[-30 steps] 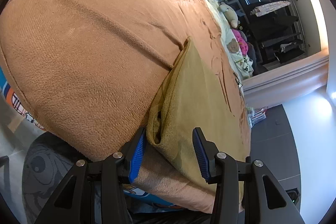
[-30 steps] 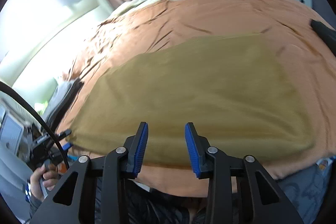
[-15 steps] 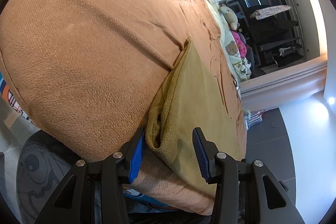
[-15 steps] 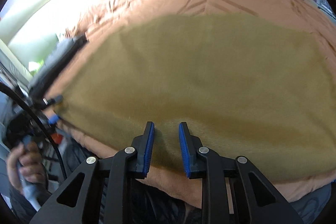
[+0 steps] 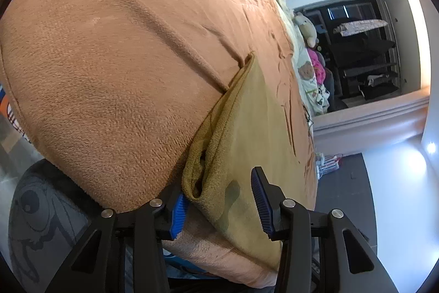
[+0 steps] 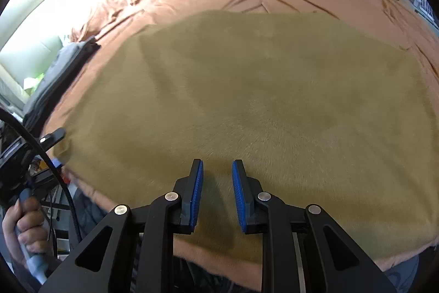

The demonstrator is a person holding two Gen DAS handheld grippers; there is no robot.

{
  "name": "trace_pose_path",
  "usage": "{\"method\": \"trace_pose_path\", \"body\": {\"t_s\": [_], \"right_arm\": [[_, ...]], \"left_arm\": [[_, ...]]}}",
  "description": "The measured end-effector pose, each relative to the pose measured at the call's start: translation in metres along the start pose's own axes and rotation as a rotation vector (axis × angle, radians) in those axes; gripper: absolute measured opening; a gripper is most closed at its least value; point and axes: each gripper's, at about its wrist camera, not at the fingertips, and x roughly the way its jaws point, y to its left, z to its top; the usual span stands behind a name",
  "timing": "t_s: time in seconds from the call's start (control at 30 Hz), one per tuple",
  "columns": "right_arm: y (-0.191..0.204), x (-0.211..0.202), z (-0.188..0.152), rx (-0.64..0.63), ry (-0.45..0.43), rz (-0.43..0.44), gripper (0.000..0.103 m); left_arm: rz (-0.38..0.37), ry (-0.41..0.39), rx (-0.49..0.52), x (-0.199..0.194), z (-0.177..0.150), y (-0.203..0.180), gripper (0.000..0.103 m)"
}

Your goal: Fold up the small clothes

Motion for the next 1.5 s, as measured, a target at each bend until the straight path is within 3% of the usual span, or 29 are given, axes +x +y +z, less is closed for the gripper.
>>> {"method": "trace_pose_path", "body": {"t_s": [0.07, 0.17, 0.4, 0.63, 0.97, 1.5], "right_arm": [[0.004, 0.015, 0.001, 0.011, 0.025, -0.007, 0.019], [0.008, 0.025, 0.011, 0.020, 0.022, -0.039, 0.018], [0.006, 0.045, 0.042, 0.040, 0.026, -0.066, 0.018], [-0.005, 0.067, 0.070, 0.073, 0.032, -0.058, 0.003], [-0.019, 0.090, 0.116, 0.150, 0.053, -0.033, 0.003], [-0.039, 0.133, 0.165, 0.148, 0.039, -0.082, 0.000]], "left_arm": [[0.010, -0.004, -0.023, -0.001, 0.000, 0.003, 0.034], [0.018, -0.010, -0.054, -0.001, -0.001, 0.007, 0.029], [0.040, -0.037, -0.093, -0.002, -0.004, 0.007, 0.028], [0.078, -0.072, -0.130, -0.002, -0.010, 0.003, 0.028], [0.115, -0.106, -0.159, -0.001, -0.014, 0.001, 0.028], [0.126, -0.116, -0.199, 0.003, -0.019, -0.003, 0.028]]}}
